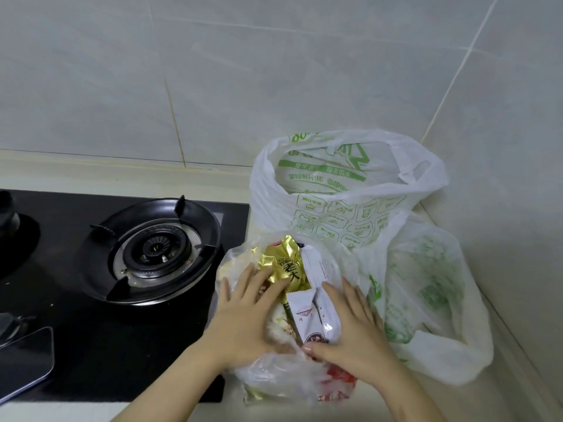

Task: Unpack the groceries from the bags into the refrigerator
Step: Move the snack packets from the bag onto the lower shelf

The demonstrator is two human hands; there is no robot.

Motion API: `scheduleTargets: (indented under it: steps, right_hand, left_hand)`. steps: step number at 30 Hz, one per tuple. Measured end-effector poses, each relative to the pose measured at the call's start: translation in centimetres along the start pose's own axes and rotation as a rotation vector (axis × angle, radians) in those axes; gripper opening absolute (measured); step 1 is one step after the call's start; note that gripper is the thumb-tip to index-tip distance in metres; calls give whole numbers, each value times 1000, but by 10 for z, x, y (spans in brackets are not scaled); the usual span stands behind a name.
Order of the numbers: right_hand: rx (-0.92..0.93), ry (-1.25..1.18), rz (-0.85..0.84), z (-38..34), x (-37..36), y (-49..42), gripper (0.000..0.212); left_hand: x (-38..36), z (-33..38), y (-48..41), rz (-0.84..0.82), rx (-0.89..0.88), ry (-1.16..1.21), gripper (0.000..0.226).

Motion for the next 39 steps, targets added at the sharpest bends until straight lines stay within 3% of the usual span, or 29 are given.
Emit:
scheduleTargets:
  steps: [6, 10, 14, 18, 20, 22, 26, 29, 33, 37, 39]
  right_hand:
    - [35, 25, -16, 19, -1, 13, 109]
    - [7, 38, 11, 24, 2, 19, 111]
    - [-63, 93, 22, 16, 6, 25, 103]
    - [46, -49, 266, -15, 24, 35, 64]
    - [169, -161, 345, -36, 27, 39, 53]
    - [254, -191, 322, -53, 17, 37, 51]
    - [284, 9, 308, -56, -19, 24, 53]
    - [226, 129, 282, -53, -27, 21, 44]
    - [186, 171, 246, -53, -29, 18, 57]
    - [183, 174, 232, -58, -31, 18, 82]
    - [172, 162, 193, -60, -33, 15, 82]
  left_hand:
    - [-8, -14, 17, 10, 4, -30, 106]
    - [0, -18, 23, -321, 57, -177, 107]
    - [4, -12, 27, -418, 82, -73, 105]
    - [21, 3, 25, -135, 63, 220, 70]
    - [24, 13, 26, -3, 13, 237, 67]
    - [18, 15, 32, 163, 6, 216, 69]
    - [2, -1, 51, 378, 166, 249, 44]
    - [-1, -3, 62, 492, 78, 116, 29]
    - [0, -10, 68, 527, 57, 59, 12]
    - [0, -14, 65, 396, 76, -131, 58]
    - [-4, -17, 63, 322, 95, -187, 62]
Point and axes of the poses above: each hand's wrist, its own y-axis away from the middle knuckle, its own x-axis out of the back of the hand, z = x × y, the point moved 6 cm from there along -y, towards the middle knuckle, and after that the axes turned 7 degrees about -x, right-handed, at the moved point
